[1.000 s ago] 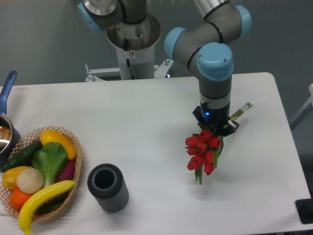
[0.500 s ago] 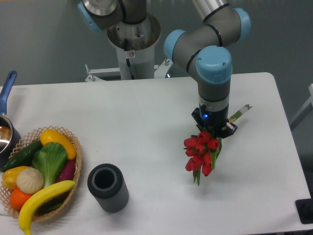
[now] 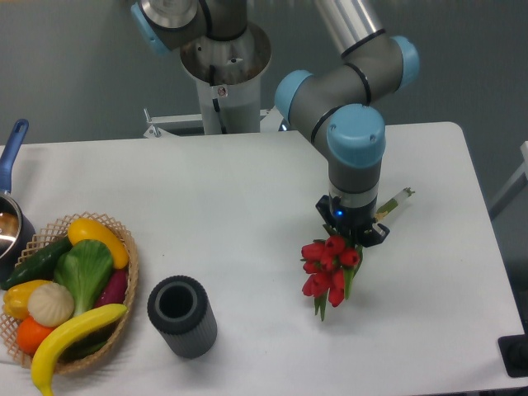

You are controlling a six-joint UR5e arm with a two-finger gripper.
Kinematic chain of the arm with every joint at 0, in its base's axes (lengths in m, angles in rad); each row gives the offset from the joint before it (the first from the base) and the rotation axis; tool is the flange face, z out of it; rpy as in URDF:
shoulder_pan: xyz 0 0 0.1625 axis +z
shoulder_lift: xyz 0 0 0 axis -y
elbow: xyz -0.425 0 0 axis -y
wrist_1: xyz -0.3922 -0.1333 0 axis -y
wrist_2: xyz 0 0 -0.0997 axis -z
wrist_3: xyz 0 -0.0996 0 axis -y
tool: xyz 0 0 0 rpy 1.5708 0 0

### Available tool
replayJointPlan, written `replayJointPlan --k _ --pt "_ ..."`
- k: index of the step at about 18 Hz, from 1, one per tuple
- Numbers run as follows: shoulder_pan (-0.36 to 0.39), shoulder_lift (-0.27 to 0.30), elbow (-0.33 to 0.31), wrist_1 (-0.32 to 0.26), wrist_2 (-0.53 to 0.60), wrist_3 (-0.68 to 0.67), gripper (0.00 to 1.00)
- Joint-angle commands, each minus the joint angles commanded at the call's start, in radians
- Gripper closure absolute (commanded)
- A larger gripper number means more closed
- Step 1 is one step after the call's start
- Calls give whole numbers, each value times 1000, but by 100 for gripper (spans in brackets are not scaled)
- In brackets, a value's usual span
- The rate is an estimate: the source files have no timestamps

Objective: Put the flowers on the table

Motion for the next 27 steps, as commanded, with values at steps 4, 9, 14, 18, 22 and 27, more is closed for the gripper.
replayJointPlan --k 4,9,14,18,22,27 --pt "-3 -2 -8 8 -2 -20 0" --pt "8 60 -11 8 2 -23 0" --pt "21 94 -14 8 -8 -15 0" --pt "18 90 -15 9 -6 -23 0" --pt "20 90 -15 9 -6 -23 0" --pt "18 89 -15 11 -6 -23 0"
